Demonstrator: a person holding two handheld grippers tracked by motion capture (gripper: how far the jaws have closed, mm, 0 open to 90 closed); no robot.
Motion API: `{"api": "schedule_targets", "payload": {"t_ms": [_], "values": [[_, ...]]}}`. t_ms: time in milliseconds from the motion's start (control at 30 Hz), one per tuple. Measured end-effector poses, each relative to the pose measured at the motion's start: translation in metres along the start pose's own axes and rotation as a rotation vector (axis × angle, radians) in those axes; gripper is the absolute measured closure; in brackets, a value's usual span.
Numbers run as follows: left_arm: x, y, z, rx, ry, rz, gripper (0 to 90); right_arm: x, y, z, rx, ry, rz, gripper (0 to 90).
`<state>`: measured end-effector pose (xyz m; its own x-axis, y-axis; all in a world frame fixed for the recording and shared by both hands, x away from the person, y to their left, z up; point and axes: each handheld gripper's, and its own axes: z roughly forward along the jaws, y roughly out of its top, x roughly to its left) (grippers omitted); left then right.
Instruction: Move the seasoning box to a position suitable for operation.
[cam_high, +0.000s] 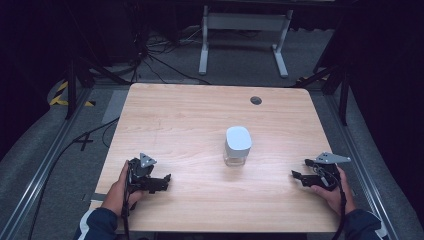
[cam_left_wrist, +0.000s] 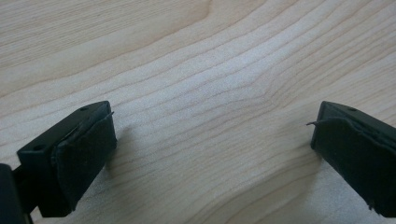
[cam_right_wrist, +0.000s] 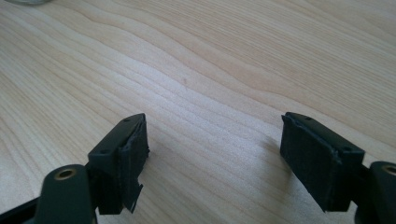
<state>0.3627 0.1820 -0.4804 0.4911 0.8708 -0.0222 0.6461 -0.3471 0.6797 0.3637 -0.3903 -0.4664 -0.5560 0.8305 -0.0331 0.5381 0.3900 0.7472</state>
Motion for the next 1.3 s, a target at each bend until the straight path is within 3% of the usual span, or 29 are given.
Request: {"api": "schedule_targets", "payload": {"t_ms": [300,367,433,500,733,833,933,1000,1033,1100,1133,1200,1300], "values": [[0.0,0.0,0.001,-0.006,-0.003,0.005,0.0,0.003,0.001,0.0,0.005,-0.009,0.006,23.3],[0.003,0.001,0.001,0.001,-0.039,0.045,0.2,0.003,0.001,0.001,0.004,-0.009,0.008,23.4],[0.002,0.0,0.001,-0.009,-0.114,0.122,0.6,0.002,0.001,0.001,0.003,-0.008,0.004,23.4],[0.001,0.0,0.001,-0.013,-0.126,0.156,0.7,0.002,0.001,0.0,0.001,-0.005,0.008,23.4],[0.002,0.009,0.006,0.013,-0.198,0.222,0.5,0.001,-0.001,-0.002,0.003,-0.005,0.003,23.4],[0.0,0.011,0.005,-0.013,-0.222,0.267,10.0,0.001,-0.001,-0.002,0.01,-0.005,-0.001,25.0],[-0.001,0.01,0.005,-0.025,-0.23,0.27,15.4,0.002,0.002,-0.003,0.008,0.007,-0.004,35.1],[-0.001,0.01,0.005,-0.025,-0.231,0.259,15.4,0.003,0.008,-0.006,-0.031,0.035,-0.019,43.7],[-0.001,0.01,0.005,-0.022,-0.238,0.256,15.4,0.003,0.008,-0.006,-0.031,0.035,-0.019,43.7],[-0.001,0.01,0.005,-0.024,-0.236,0.256,15.3,0.004,0.022,-0.011,-0.094,0.065,-0.015,59.5],[-0.002,0.01,0.006,-0.025,-0.237,0.258,15.3,0.006,0.028,-0.013,-0.11,0.082,-0.022,63.2],[-0.002,0.009,0.006,-0.029,-0.236,0.255,15.1,0.012,0.047,-0.013,-0.133,0.103,-0.071,75.1],[-0.003,0.008,0.006,-0.039,-0.232,0.239,15.1,0.014,0.061,-0.013,-0.166,0.125,-0.07,79.4]]}}
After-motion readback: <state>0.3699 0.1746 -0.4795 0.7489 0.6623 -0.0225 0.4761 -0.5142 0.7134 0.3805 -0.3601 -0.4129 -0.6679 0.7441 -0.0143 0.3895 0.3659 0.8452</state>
